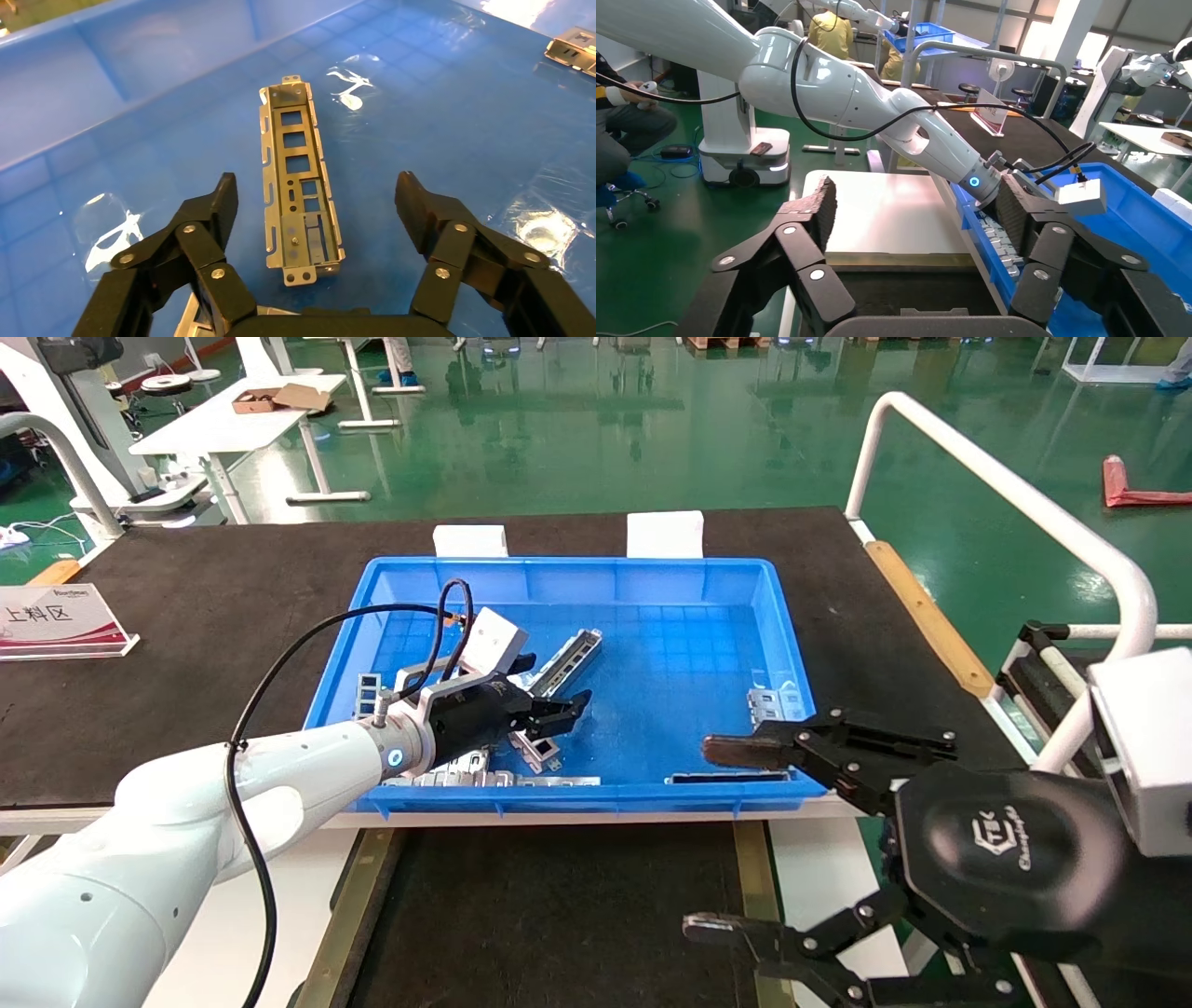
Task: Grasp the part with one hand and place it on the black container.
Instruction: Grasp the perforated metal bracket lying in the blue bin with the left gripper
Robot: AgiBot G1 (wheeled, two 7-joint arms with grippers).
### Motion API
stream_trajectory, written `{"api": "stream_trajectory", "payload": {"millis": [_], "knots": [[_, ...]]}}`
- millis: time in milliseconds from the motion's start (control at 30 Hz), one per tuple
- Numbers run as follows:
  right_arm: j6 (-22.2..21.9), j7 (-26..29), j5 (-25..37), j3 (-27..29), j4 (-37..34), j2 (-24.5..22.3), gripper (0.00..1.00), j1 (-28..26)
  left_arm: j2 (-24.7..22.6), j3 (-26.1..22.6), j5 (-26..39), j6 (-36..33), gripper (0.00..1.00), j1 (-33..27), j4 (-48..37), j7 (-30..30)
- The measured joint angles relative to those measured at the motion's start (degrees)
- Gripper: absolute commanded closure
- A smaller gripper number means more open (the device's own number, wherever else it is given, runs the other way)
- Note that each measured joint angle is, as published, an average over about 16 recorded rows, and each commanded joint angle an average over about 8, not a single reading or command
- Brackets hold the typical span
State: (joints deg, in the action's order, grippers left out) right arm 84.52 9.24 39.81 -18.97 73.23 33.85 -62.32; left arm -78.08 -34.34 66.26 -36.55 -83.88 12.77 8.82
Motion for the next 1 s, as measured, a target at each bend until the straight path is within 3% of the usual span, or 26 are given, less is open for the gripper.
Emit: {"api": "stream_trajectory", "payload": {"millis": [667,1000], "knots": [[-0.01,-0.01,-0.02,-0.03,0.00,-0.01,1.00,-0.01,0.14,-4.67,-5.46,0.41,1.00,0.66,1.26,-1.22],[-0.02,-0.02,-0.03,-0.04,0.00,-0.02,1.00,-0.01,1.11,-5.20,-9.27,-5.05,1.00,-0.49,2.71,-0.25]]}}
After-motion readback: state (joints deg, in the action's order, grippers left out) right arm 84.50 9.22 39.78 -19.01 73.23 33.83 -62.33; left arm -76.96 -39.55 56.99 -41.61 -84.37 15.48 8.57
